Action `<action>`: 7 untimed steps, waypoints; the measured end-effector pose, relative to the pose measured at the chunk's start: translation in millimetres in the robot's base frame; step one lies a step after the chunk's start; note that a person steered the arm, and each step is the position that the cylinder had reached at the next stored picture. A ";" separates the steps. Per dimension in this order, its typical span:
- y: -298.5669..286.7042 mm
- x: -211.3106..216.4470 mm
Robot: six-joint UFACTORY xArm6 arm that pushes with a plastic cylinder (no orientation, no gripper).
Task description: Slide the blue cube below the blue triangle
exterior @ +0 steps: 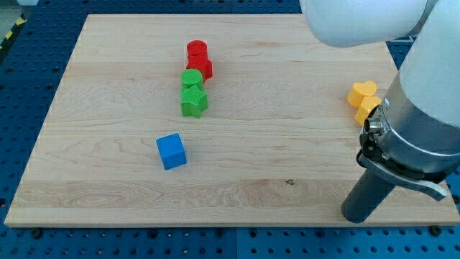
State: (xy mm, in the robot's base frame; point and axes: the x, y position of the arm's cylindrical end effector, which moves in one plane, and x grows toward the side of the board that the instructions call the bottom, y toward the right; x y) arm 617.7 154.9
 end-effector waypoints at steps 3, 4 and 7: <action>-163.4 1.3; -243.0 -2.9; -330.6 -92.9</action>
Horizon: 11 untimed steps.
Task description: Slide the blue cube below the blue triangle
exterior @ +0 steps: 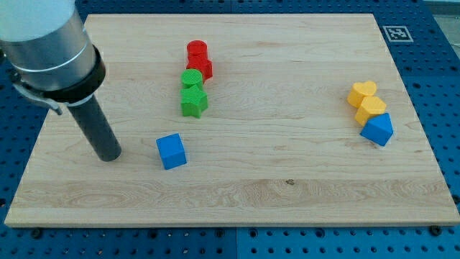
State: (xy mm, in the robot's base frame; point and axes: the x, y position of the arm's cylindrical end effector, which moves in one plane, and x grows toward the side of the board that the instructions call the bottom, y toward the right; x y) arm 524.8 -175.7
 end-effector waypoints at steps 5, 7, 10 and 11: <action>105.9 2.7; 112.0 -12.4; 118.1 -13.0; 119.0 -25.7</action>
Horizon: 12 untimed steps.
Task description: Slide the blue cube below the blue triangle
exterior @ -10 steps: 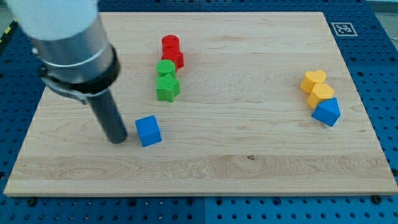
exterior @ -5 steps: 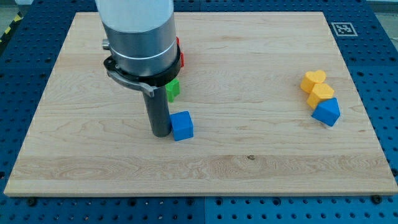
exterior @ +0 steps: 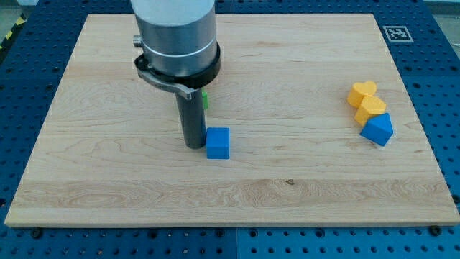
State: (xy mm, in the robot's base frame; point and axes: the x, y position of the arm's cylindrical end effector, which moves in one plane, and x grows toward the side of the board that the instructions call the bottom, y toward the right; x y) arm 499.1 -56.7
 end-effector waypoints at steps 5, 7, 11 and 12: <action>41.1 51.6; 87.9 46.8; 88.7 40.9; 90.6 27.2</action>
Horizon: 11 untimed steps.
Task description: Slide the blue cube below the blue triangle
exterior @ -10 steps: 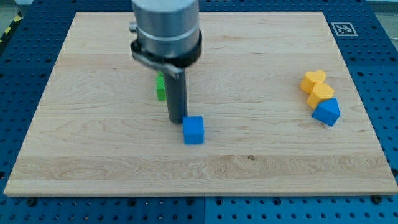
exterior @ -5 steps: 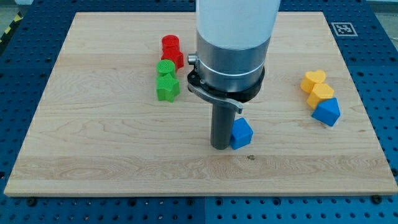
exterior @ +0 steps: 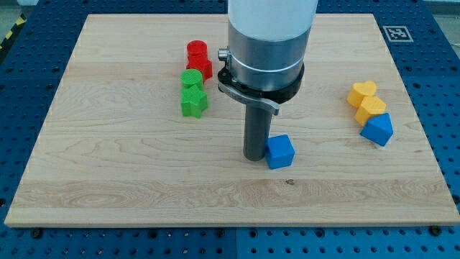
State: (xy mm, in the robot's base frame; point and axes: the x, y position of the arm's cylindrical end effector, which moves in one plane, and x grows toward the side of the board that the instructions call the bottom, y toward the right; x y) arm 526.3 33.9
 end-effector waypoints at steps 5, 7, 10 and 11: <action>149.8 8.4; 163.5 34.1; 216.5 60.8; 224.2 50.0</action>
